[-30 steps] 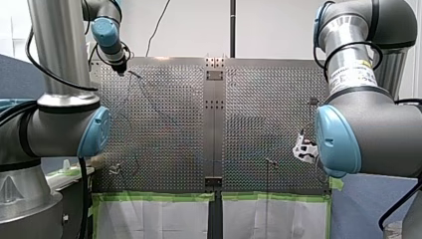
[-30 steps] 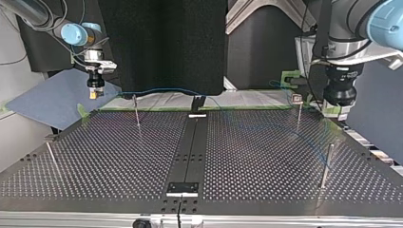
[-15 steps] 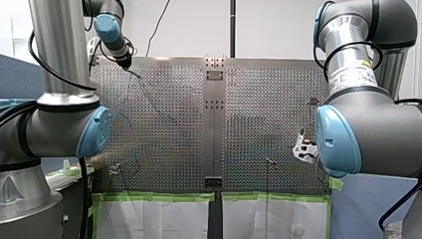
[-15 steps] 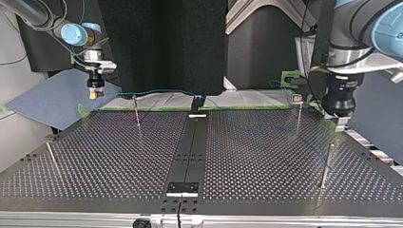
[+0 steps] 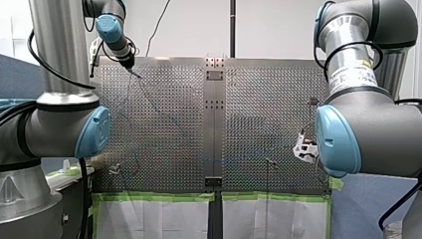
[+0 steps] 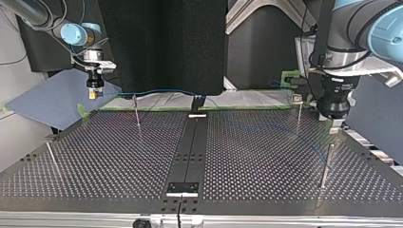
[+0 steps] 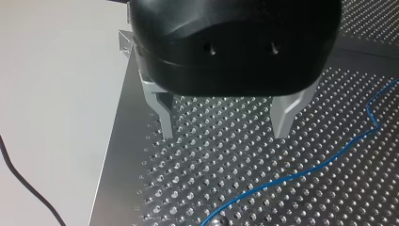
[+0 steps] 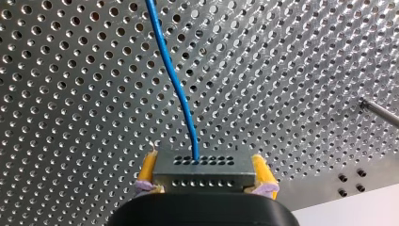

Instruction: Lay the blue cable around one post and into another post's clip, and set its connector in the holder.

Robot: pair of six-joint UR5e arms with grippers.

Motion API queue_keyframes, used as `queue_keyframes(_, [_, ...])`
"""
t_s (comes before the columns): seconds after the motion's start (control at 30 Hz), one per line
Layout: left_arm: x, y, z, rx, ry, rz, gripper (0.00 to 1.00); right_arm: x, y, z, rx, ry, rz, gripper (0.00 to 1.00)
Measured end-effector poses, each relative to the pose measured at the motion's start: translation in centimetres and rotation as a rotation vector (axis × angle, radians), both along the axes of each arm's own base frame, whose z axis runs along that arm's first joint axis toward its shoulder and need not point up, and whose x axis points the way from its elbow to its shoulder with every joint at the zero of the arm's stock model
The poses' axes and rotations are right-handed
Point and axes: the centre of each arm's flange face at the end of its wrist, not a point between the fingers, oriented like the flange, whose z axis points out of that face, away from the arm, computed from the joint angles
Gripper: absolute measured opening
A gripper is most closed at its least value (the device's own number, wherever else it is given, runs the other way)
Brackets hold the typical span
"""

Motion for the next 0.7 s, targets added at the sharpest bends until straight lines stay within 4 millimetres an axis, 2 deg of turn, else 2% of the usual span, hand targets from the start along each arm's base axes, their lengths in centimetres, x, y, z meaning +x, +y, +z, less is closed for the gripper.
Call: queue_keyframes(0.7, [-0.5, 0.1, -1.1, -0.002, 0.057, 0.113, 1.00, 0.2, 0.1, 0.0, 0.001, 0.001, 0.003, 0.00])
